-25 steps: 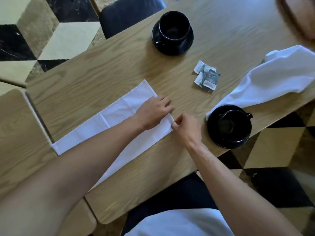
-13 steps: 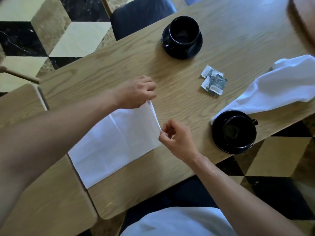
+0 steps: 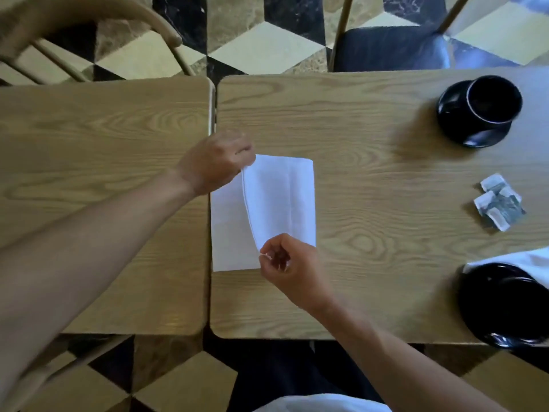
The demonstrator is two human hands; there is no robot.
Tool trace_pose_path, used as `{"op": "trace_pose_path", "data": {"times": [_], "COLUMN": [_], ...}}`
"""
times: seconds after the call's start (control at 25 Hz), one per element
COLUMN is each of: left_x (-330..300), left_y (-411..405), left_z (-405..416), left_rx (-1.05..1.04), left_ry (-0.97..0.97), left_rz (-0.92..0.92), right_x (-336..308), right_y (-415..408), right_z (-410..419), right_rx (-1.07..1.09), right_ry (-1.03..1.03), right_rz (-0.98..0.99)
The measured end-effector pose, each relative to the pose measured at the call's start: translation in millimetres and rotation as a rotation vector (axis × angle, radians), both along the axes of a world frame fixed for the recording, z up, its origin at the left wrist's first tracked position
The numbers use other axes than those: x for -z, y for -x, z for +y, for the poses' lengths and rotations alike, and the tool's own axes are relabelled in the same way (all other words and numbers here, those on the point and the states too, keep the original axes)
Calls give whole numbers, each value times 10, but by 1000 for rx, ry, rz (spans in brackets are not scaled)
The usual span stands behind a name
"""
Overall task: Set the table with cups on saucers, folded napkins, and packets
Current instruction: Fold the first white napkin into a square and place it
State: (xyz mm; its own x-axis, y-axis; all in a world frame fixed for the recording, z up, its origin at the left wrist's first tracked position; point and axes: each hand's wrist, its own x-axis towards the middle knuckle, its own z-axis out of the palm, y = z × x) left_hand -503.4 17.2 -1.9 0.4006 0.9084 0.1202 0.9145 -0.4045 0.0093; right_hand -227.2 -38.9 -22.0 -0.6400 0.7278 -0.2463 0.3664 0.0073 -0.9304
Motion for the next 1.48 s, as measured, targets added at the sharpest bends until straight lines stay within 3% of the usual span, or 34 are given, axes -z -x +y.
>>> {"op": "trace_pose_path", "data": {"times": [0.16,0.56,0.8,0.88,1.0,1.08,1.2,1.36,1.48], "left_x": [234,655,715,691,659,637,615,633,612], "left_y": [315,441,448,358,3,-320,-769,-866,-837], "left_z": [-427,-514,-620,-702,-1116,-1544,-1988,-2048,-1975], "left_rx": [-203,-299,-246,-405,-835,-1127,-1415,-1597,-1611], "left_ry": [125,193,33,-34,-104,-47,113,225,315], "left_rz": [-27,-40,-98,-181,-494,-691,-825,-979,-1018], "right_x": [191,497,613,601,572,567,550,555,606], "right_y": [420,804,684,638,408,140,-229,-416,-449], "right_z": [-226,-444,-465,-452,-323,-154,65,161,138], "right_rx": [-137,-258,-379,-384,-344,-281,-223,-300,-250], "right_ry": [-14,-222,-372,-421,-548,-626,-634,-548,-498], "right_rz": [-9,-65,-128,-145,-176,-241,-421,-435,-381]}}
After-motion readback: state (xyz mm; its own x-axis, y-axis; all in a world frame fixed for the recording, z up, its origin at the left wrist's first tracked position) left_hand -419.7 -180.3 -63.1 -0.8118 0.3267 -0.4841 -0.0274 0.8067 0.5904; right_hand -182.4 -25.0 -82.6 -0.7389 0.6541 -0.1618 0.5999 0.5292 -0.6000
